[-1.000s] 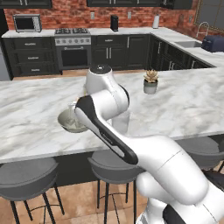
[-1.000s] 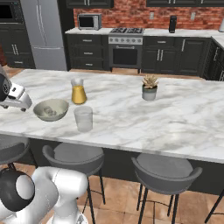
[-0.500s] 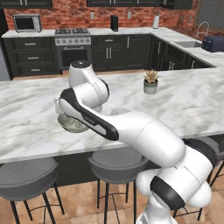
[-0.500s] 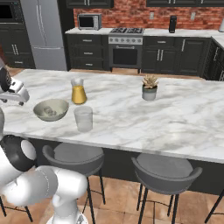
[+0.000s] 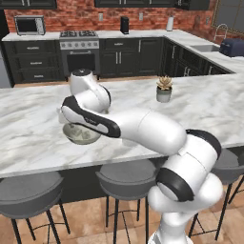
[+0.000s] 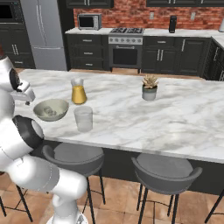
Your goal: There are two ice cubes in the ice bowl. Place both ice cubes in the glass cup.
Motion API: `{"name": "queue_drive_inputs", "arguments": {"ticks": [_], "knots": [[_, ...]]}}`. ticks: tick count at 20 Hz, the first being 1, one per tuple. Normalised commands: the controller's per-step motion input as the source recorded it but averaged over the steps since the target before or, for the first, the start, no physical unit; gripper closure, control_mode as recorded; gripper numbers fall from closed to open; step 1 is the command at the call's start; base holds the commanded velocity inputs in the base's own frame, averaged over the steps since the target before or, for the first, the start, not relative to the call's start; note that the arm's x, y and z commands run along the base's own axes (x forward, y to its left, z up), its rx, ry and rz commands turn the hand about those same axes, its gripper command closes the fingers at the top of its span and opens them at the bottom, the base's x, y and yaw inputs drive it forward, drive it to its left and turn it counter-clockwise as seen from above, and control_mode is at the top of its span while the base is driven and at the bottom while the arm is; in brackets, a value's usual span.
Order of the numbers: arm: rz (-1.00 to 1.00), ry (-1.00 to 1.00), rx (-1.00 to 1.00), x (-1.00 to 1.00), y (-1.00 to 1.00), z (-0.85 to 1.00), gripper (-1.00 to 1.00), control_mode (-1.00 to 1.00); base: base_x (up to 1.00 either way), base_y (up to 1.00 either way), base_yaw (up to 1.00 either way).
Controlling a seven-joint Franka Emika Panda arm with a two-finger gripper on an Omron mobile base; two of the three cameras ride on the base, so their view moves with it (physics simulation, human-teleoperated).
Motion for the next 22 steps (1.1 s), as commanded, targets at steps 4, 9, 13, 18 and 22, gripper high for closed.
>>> {"name": "queue_drive_inputs", "arguments": {"ticks": [4,9,13,18,22], "knots": [[0.00,0.00,0.00,0.50,0.00,-0.29,-1.00,-1.00,0.00,0.00,0.00],[0.00,0.00,0.00,0.52,0.00,-0.39,-1.00,-1.00,0.00,0.00,0.00],[0.00,0.00,0.00,0.52,0.00,-0.33,-1.00,-1.00,0.00,0.00,0.00],[0.00,0.03,0.00,0.46,0.00,-0.31,-1.00,-1.00,0.00,0.00,0.00],[0.00,0.07,0.00,0.41,0.00,-0.12,-1.00,-1.00,0.00,0.00,0.00]]}}
